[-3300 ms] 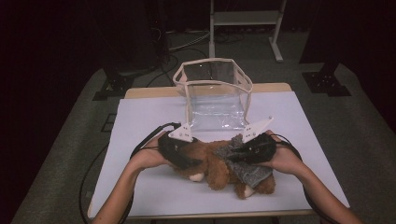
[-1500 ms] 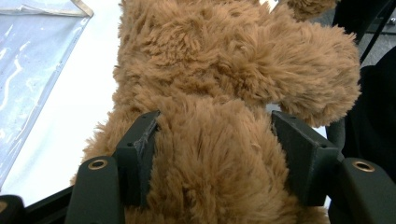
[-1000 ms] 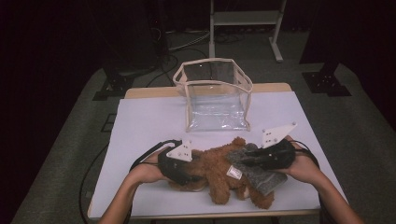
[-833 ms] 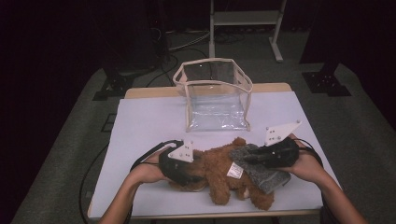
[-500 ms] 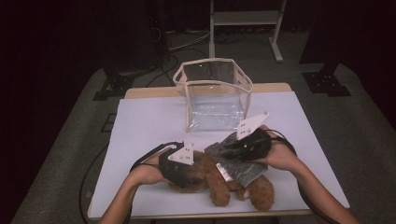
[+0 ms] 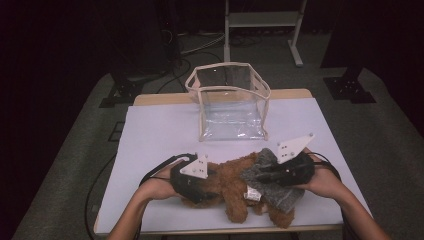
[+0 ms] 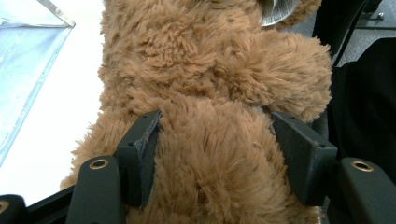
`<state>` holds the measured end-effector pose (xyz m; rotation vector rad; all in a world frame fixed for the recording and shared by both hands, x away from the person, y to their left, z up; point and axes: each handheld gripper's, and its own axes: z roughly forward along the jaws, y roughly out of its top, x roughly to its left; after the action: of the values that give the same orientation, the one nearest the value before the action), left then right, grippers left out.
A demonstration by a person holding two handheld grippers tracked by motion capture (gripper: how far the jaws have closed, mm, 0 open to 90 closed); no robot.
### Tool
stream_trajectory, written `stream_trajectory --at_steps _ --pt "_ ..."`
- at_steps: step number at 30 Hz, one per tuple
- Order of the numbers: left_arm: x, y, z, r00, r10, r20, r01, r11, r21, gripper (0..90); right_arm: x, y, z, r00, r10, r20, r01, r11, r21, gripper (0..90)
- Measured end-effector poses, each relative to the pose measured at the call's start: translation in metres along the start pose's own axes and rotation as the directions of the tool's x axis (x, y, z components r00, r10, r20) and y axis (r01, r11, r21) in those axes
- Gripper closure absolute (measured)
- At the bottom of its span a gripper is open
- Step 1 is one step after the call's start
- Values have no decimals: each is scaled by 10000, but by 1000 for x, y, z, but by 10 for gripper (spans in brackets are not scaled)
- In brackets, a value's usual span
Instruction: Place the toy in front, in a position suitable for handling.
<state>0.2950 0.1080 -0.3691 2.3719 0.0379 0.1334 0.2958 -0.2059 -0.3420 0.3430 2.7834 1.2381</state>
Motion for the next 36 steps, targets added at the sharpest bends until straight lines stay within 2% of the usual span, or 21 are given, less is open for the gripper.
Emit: stream_trajectory --at_steps 2,5,8,11,14,17,21,24,28,31,34,35,36 --pt "1 1 1 10000 69 12 -69 9999 102 359 -1 2 -3 9999 15 144 -15 10000 -23 756" --pt "0 2 1 10000 70 55 -71 9999 128 359 -1 16 5 9993 -316 216 315 9995 37 756" --pt "-2 2 1 10000 90 39 -90 9999 52 359 -4 38 24 9981 -621 -26 621 9981 7 756" --pt "-2 -1 -1 10000 31 0 -31 10000 6 359 -5 53 45 9960 -856 -247 863 9958 289 756" --pt "1 -3 -5 9999 -45 -117 41 9995 -300 358 -8 48 53 9972 -660 -337 675 9968 431 761" --pt "3 -1 -12 9998 -2 -175 -8 9984 -564 362 -11 33 49 9983 -310 -489 321 9992 218 765" --pt "4 -1 -25 9987 -58 -506 20 9972 -752 347 -14 17 40 9994 94 -329 -92 9999 62 767" --pt "7 -8 -34 9952 -420 -885 363 9972 -656 317 -18 8 33 9995 251 -209 -251 9997 -31 768" --pt "10 -21 -26 9948 -885 -505 845 9934 -770 353 -21 0 26 9983 551 -176 -554 9983 -158 768" --pt "10 -24 -12 9953 -899 -352 877 9944 -597 392 -19 3 26 9987 487 -151 -488 9987 -118 768" --pt "11 -24 -11 9953 -914 -331 890 9937 -675 396 -14 18 26 10000 83 43 -83 9999 126 767" --pt "11 -23 -11 9954 -894 -347 870 9941 -651 396 -13 24 28 9998 -194 71 193 9996 207 767" --pt "11 -22 -11 9961 -826 -320 805 9948 -631 396 -10 31 30 9996 -266 -63 268 9993 269 767"
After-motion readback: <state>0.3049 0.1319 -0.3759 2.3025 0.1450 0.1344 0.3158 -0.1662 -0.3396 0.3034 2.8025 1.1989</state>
